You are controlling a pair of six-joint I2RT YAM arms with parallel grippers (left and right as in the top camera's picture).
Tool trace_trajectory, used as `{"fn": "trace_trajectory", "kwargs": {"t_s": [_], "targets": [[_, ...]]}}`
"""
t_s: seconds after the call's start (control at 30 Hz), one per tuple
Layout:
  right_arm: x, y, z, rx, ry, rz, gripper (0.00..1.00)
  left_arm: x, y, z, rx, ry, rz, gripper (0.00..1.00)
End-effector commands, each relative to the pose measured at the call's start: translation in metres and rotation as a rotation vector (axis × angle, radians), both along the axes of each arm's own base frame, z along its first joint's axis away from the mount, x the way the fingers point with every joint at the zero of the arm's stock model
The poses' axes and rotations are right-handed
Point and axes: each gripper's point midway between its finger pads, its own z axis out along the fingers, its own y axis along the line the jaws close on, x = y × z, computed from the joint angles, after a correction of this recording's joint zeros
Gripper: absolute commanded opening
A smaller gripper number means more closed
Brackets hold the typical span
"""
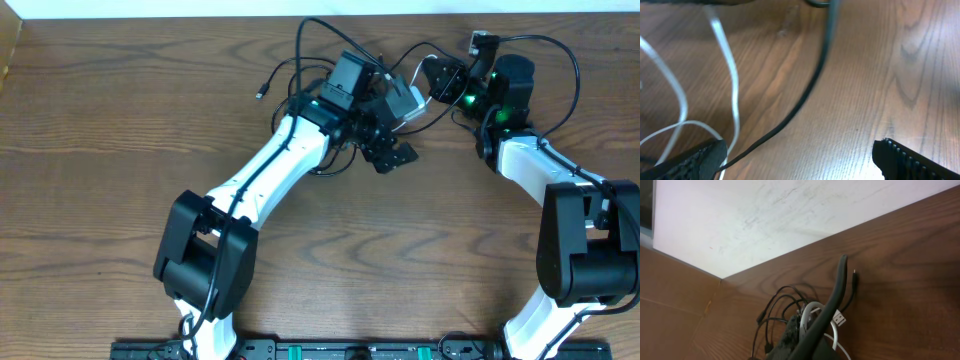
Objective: Untangle cables
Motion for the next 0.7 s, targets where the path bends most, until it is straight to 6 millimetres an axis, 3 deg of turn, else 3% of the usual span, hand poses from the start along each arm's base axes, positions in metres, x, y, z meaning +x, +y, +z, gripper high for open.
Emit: {"fn": "trace_trajectory", "kwargs": {"t_s": [0.0,0.17,0.43,0.5,0.67], "targets": [[0.003,0.001,0.004,0.004,-0.008,-0.004,0.01,-0.005,-0.008,0.002,-0.009,-0.033,-0.043,0.98],[0.003,0.001,0.004,0.004,-0.007,-0.004,0.01,-0.003,-0.024,-0.004,-0.029,-0.065,-0.066,0.98],[0.003,0.001,0.004,0.004,-0.007,-0.004,0.01,0.009,-0.039,-0.032,-0.042,-0.083,-0.076,0.97],[0.003,0.001,0.004,0.004,-0.008,-0.004,0.01,0.011,-0.04,-0.036,-0.043,-0.085,-0.076,0.82],[0.003,0.001,0.004,0.004,-0.008,-0.004,0.01,0.014,-0.042,-0.036,-0.051,-0.098,-0.076,0.08]]}}
